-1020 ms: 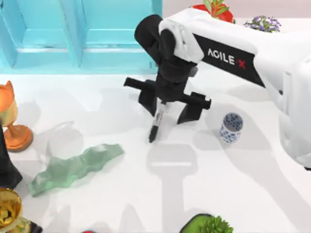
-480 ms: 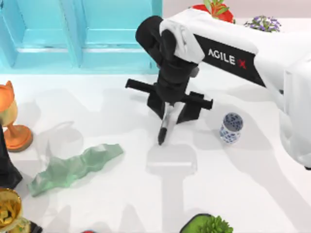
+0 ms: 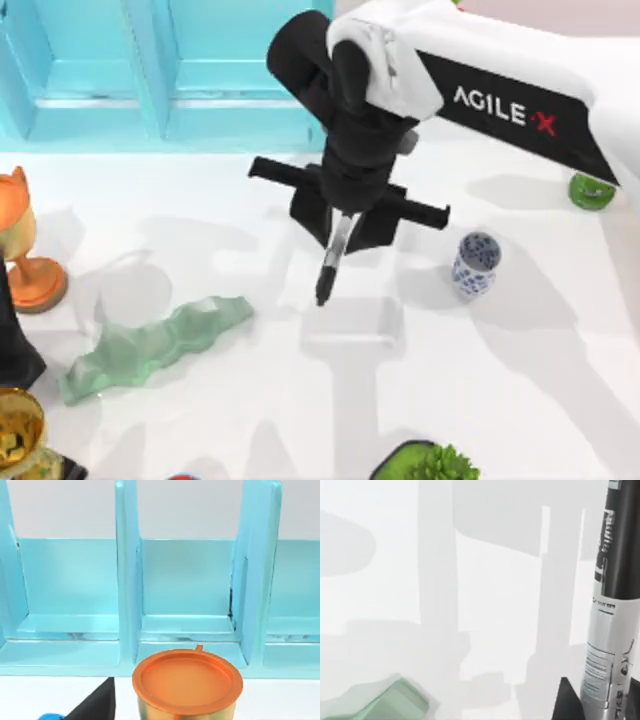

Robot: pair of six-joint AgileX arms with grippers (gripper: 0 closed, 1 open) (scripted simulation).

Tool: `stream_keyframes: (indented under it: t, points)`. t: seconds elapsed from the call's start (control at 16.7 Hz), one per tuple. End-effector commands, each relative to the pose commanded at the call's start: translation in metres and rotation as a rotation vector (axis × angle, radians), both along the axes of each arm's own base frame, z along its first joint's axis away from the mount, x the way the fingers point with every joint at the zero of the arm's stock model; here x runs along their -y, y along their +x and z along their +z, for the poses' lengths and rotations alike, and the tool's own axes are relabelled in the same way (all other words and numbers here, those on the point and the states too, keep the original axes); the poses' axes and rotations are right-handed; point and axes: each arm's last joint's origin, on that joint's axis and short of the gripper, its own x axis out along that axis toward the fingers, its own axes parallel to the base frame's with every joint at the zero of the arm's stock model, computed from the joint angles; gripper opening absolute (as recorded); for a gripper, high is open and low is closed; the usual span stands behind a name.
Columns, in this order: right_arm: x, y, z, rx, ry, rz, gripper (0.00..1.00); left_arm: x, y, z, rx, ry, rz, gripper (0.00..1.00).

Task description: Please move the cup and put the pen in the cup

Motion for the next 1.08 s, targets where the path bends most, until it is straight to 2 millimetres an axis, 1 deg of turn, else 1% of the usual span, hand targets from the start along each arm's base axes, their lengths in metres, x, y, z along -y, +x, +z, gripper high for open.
stream_keyframes:
  t: [0.12, 0.24, 0.3, 0.48, 0.6, 0.72, 0.9, 1.08]
  points:
    - [0.001, -0.025, 0.025, 0.006, 0.005, 0.002, 0.00, 0.000, 0.000, 0.000, 0.000, 0.000, 0.000, 1.00]
    - [0.003, -0.043, 0.038, 0.001, 0.001, 0.004, 0.00, 0.000, 0.000, 0.000, 0.000, 0.000, 0.000, 1.00]
    - [0.003, -0.049, 0.041, -0.002, -0.001, 0.005, 0.00, 0.000, 0.000, 0.000, 0.000, 0.000, 0.000, 1.00]
    - [0.003, -0.051, 0.042, -0.003, -0.002, 0.005, 0.00, 0.000, 0.000, 0.000, 0.000, 0.000, 0.000, 1.00]
    - [0.004, -0.049, 0.041, -0.002, 0.000, 0.000, 0.00, 0.000, 0.000, 0.000, 0.000, 0.000, 0.000, 1.00]
    - [0.003, -0.050, 0.041, 0.031, -0.004, 0.022, 0.00, 0.000, 0.000, 0.000, 0.000, 0.000, 0.000, 1.00]
    - [0.002, -0.055, 0.037, 0.155, -0.021, 0.095, 0.00, 0.000, 0.000, 0.000, 0.000, 0.000, 0.000, 1.00]
    - [0.002, -0.061, 0.025, 0.339, -0.063, 0.191, 0.00, 0.000, 0.000, 0.000, 0.000, 0.000, 0.000, 1.00]
